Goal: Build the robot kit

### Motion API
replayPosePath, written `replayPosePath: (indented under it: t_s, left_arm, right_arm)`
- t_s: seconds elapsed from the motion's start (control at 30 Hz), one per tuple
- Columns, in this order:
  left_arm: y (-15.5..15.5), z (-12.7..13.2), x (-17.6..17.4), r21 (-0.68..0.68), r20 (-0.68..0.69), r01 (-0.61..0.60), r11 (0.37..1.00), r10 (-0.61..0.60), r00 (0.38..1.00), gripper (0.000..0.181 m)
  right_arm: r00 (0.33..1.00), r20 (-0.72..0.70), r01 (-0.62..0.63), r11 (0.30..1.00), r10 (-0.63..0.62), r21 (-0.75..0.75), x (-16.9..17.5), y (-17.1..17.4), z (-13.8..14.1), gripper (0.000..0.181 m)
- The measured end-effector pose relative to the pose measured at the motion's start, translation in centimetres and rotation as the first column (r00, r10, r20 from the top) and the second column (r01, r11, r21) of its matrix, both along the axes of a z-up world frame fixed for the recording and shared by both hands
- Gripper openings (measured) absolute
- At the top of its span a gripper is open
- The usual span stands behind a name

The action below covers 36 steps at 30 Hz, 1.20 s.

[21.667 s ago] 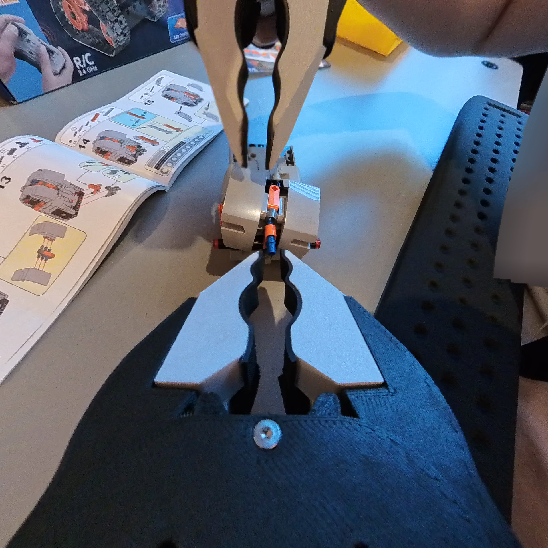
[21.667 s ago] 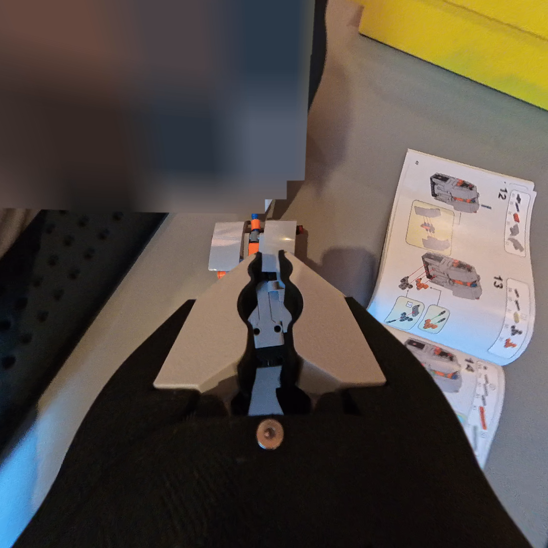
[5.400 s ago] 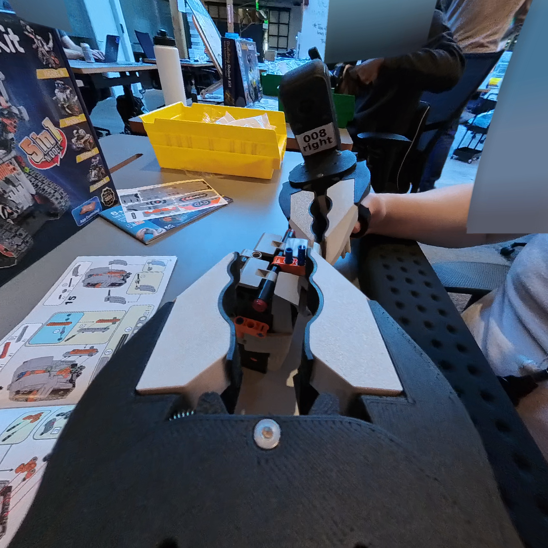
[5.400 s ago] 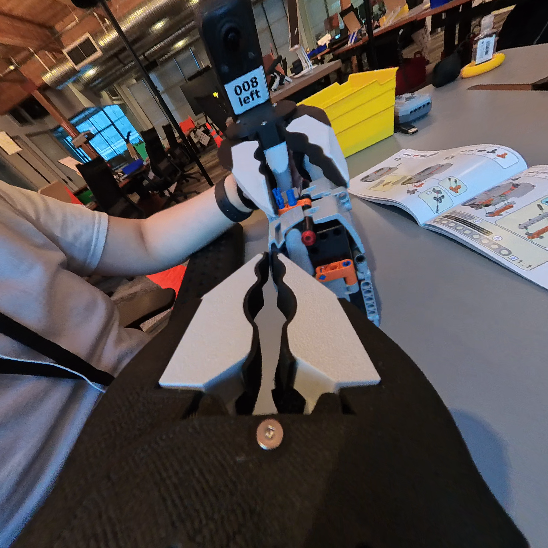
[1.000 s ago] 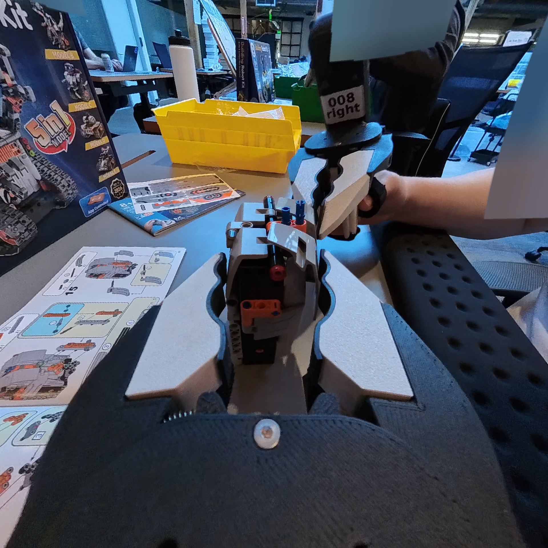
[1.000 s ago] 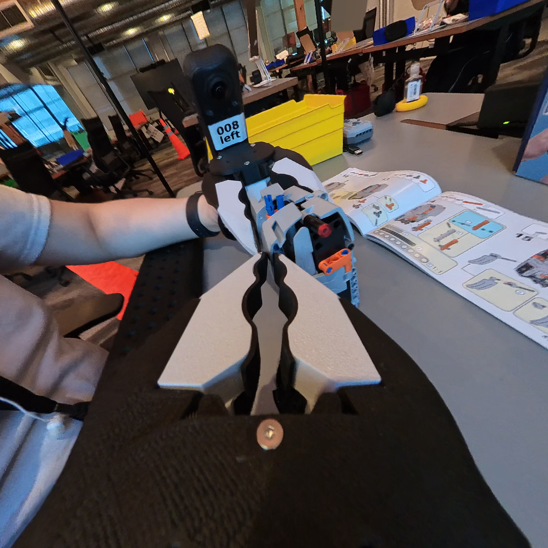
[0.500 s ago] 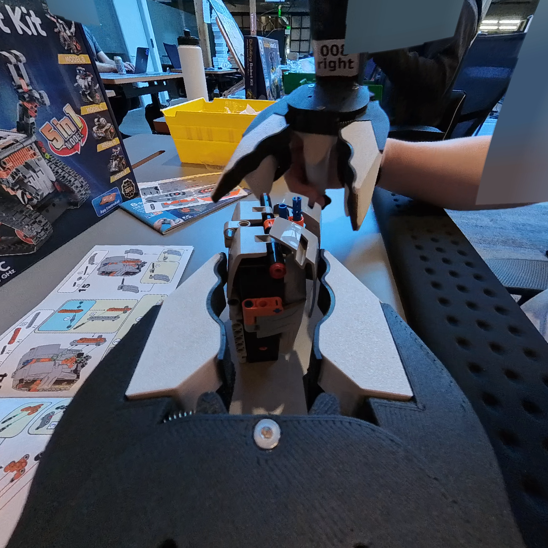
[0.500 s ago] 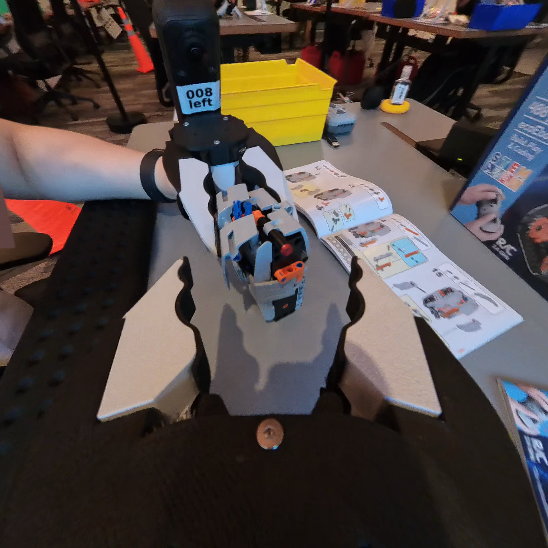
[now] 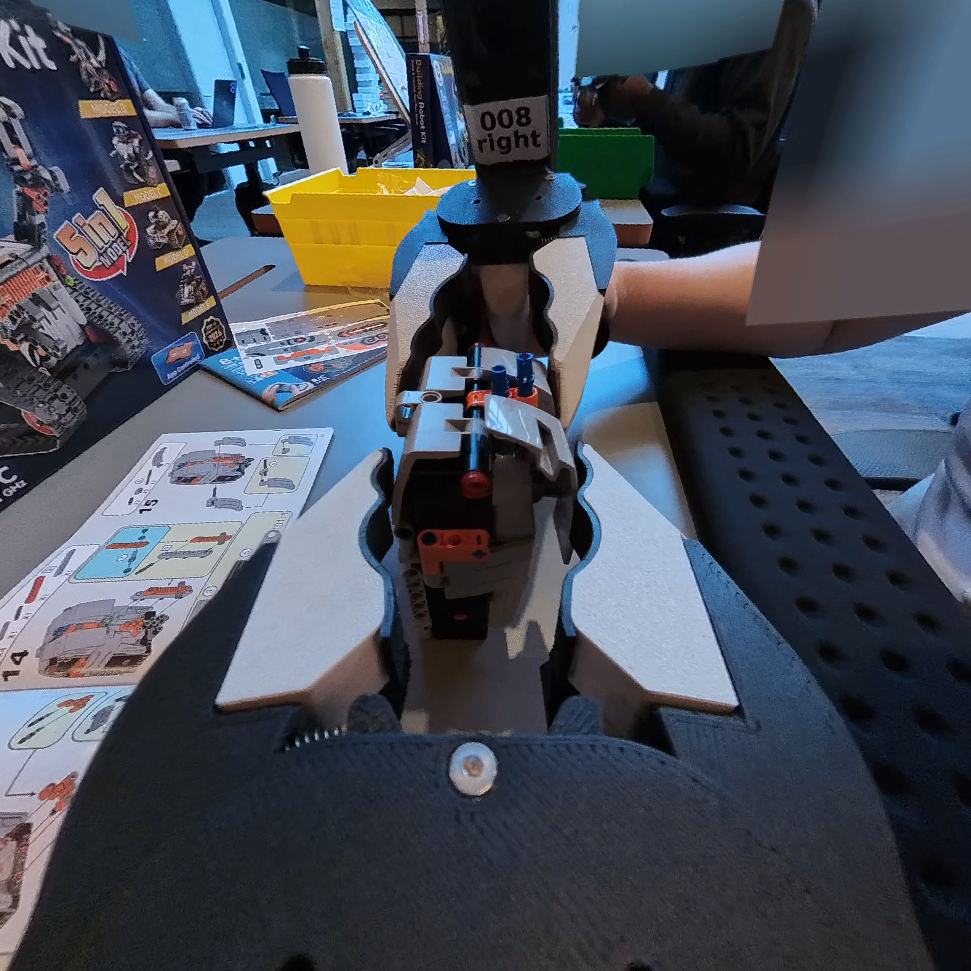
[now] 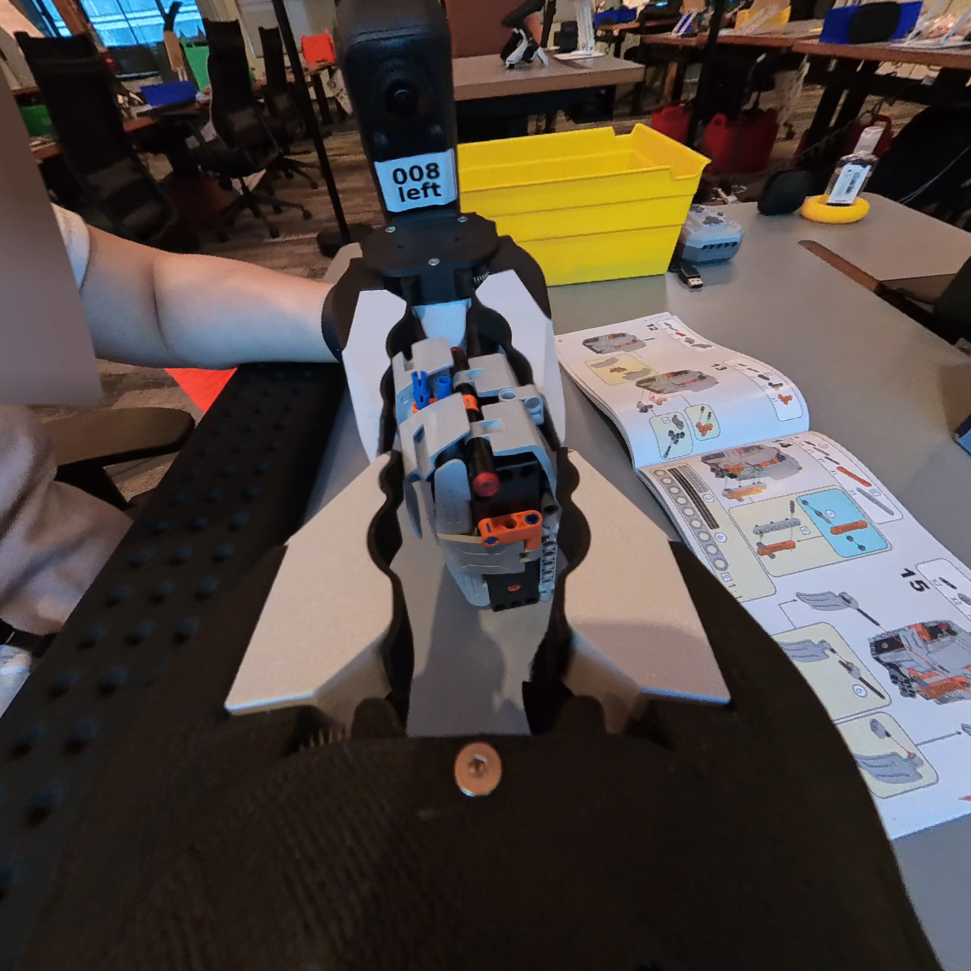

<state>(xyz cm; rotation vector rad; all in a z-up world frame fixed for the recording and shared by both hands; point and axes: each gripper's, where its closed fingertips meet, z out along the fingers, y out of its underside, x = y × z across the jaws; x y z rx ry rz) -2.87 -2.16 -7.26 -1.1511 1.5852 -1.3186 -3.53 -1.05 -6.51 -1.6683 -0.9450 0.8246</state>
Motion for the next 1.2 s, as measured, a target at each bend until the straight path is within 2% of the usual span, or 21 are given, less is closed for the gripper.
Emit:
replayPosePath:
  t_s: [0.13,0.4,0.47,0.63,0.8,0.83,0.9,0.97,1.03,1.07,1.2]
  left_arm:
    - [0.3,-0.2,-0.7,0.046,-0.015,-0.018,0.999,0.019,1.000,0.066]
    - [1.3,0.2,-1.9,0.015,-0.011,-0.047,0.999,0.047,0.999,0.063]
    - [1.8,0.8,-2.5,0.014,-0.001,-0.085,0.996,0.085,0.996,0.063]
    - [3.5,1.8,-4.7,-0.028,0.016,-0.268,0.963,0.269,0.963,0.070]
    - [1.3,3.2,-6.9,-0.128,0.065,-0.332,0.935,0.342,0.938,0.042]
    - [0.8,3.2,-7.0,-0.126,0.076,-0.342,0.931,0.353,0.933,0.045]
    - [0.1,2.6,-6.7,-0.062,0.059,-0.356,0.933,0.359,0.931,0.048]
    - [0.6,1.8,-6.2,0.017,0.033,-0.396,0.918,0.396,0.918,0.040]
    - [0.7,1.2,-5.4,0.055,0.005,-0.388,0.920,0.388,0.922,0.034]
    - [0.8,1.1,-5.1,0.067,-0.001,-0.382,0.922,0.383,0.924,0.037]
    - [2.8,0.2,-4.2,0.066,-0.054,-0.389,0.919,0.392,0.918,0.083]
  right_arm:
    - [1.000,0.003,0.008,1.000,-0.008,0.011,0.0,-0.1,0.0,0.056]
    - [0.999,-0.011,0.034,0.999,-0.034,0.009,0.2,0.1,0.0,0.055]
    - [0.999,-0.026,0.043,0.999,-0.043,0.001,0.2,0.2,0.0,0.055]
    - [0.995,-0.060,0.074,0.997,-0.075,-0.018,0.2,0.5,0.2,0.053]
    - [0.996,-0.047,0.073,0.997,-0.073,0.000,-0.2,0.0,0.2,0.050]
    - [0.996,-0.044,0.081,0.997,-0.081,0.006,-0.2,0.0,0.2,0.050]
    - [0.995,-0.040,0.091,0.996,-0.091,0.016,-0.3,0.0,0.1,0.050]
    - [0.994,-0.043,0.099,0.995,-0.098,0.019,-0.3,0.1,0.1,0.050]
    - [0.993,-0.046,0.108,0.994,-0.107,0.021,-0.3,0.1,0.2,0.050]
    - [0.993,-0.044,0.110,0.994,-0.109,0.023,-0.3,0.1,0.1,0.050]
    - [0.992,-0.042,0.118,0.993,-0.116,0.029,-0.3,0.1,0.2,0.050]
